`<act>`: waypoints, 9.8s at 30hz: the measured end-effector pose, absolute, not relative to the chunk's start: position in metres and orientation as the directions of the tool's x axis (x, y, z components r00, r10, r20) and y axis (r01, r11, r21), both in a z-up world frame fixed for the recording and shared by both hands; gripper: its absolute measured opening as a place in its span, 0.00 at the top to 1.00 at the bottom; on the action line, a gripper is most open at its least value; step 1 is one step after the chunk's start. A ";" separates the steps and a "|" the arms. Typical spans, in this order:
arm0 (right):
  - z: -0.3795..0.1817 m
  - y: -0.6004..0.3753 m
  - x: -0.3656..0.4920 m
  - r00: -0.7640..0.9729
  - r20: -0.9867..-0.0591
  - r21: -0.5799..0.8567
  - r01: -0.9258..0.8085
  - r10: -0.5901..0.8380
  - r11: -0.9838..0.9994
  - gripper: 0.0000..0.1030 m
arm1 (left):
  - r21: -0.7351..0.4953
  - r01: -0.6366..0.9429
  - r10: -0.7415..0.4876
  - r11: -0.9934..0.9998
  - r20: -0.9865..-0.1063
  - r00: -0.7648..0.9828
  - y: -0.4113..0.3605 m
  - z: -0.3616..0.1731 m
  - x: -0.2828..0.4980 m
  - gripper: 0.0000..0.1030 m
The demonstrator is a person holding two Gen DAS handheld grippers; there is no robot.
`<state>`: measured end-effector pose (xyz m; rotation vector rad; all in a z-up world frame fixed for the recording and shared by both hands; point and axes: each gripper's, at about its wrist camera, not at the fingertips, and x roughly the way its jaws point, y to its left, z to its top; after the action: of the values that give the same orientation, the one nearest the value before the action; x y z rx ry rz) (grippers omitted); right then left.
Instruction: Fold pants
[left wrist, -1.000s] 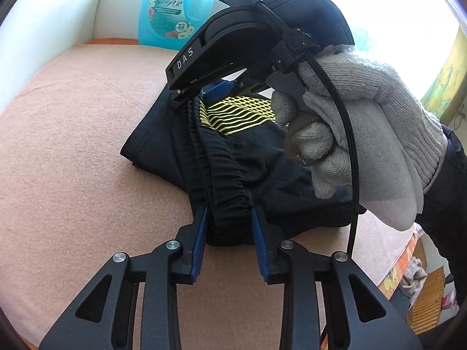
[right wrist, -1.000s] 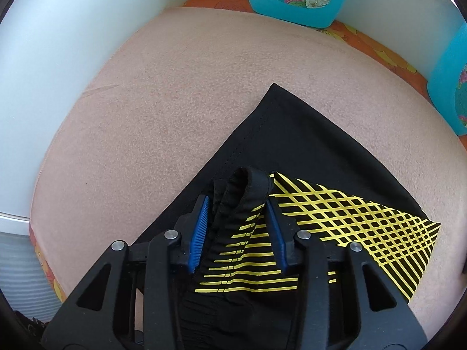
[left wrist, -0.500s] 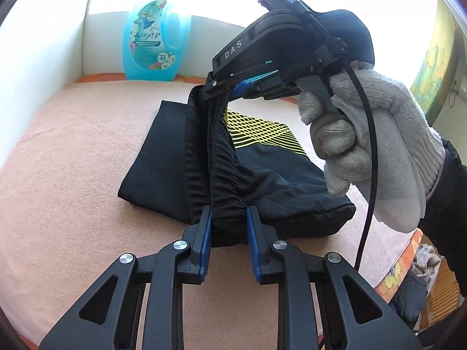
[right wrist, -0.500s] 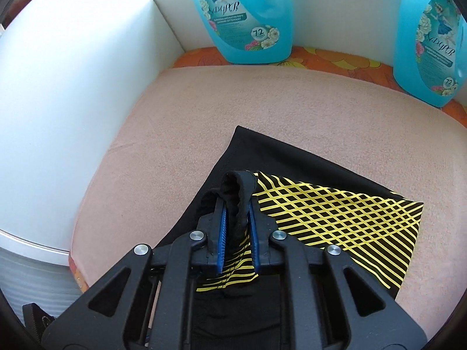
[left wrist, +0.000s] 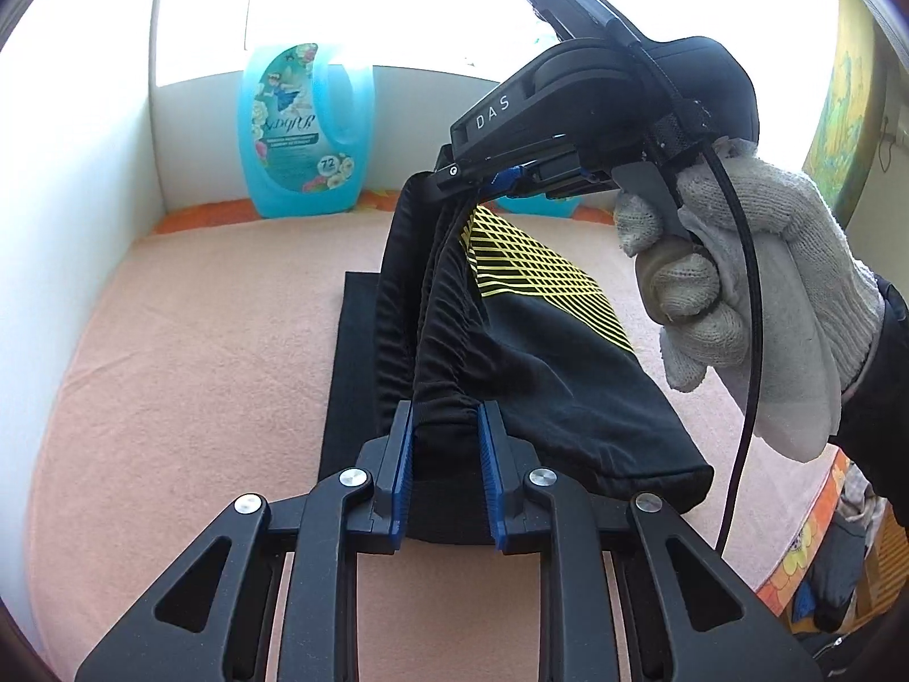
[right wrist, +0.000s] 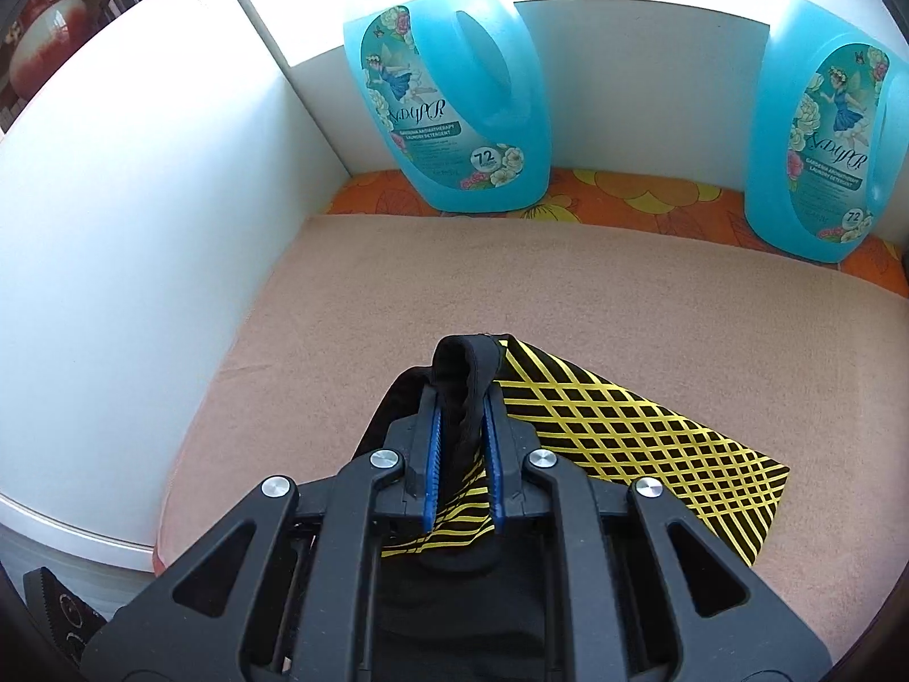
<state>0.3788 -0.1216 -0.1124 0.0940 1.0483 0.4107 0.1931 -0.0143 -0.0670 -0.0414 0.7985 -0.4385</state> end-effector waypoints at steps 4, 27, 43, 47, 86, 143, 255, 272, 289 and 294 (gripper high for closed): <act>-0.143 -0.100 0.391 0.381 -0.851 0.253 -0.306 0.361 0.918 0.87 | -0.224 0.335 -0.387 0.915 -0.719 0.577 -0.008 -0.086 0.200 0.81; -0.087 -0.253 0.306 0.598 -0.638 0.313 -0.375 0.485 0.873 0.35 | -0.114 0.256 -0.249 0.960 -0.767 0.592 0.013 -0.097 0.190 0.59; -0.167 -0.261 0.301 0.492 -0.742 0.286 -0.382 0.456 0.879 0.52 | -0.090 0.323 -0.265 0.942 -0.791 0.551 -0.043 -0.113 0.226 0.59; -0.189 -0.264 0.323 0.470 -0.776 0.284 -0.336 0.421 0.898 0.52 | -0.094 0.307 -0.259 0.947 -0.787 0.560 -0.032 -0.114 0.223 0.59; -0.202 -0.298 0.345 0.468 -0.732 0.483 -0.155 0.495 0.862 0.46 | -0.277 0.015 -0.241 0.961 -0.806 0.541 0.003 -0.138 0.215 0.38; -0.141 -0.309 0.311 0.613 -0.735 0.246 -0.157 0.289 0.957 0.91 | -0.221 0.061 -0.216 0.973 -0.795 0.567 -0.041 -0.158 0.237 0.43; -0.104 -0.719 0.291 0.676 -0.733 0.098 0.212 -0.074 0.972 0.91 | -0.255 0.552 -0.548 0.794 -0.693 0.469 -0.459 -0.116 0.369 0.80; -0.100 -0.735 0.261 0.660 -0.727 0.019 0.291 -0.187 0.957 0.83 | -0.214 0.558 -0.525 0.802 -0.697 0.488 -0.450 -0.113 0.363 0.68; -0.039 -0.669 0.159 0.744 -0.609 -0.075 0.291 -0.274 0.954 0.59 | -0.210 0.612 -0.575 0.763 -0.653 0.492 -0.413 -0.064 0.284 0.67; -0.026 -0.643 0.128 0.766 -0.582 -0.069 0.289 -0.274 0.955 0.57 | -0.195 0.641 -0.593 0.742 -0.637 0.493 -0.405 -0.053 0.250 0.59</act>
<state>0.1282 -0.6434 -0.0257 0.0249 0.6281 -0.3061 0.2499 -0.4049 -0.0533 0.0712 0.7440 -0.7494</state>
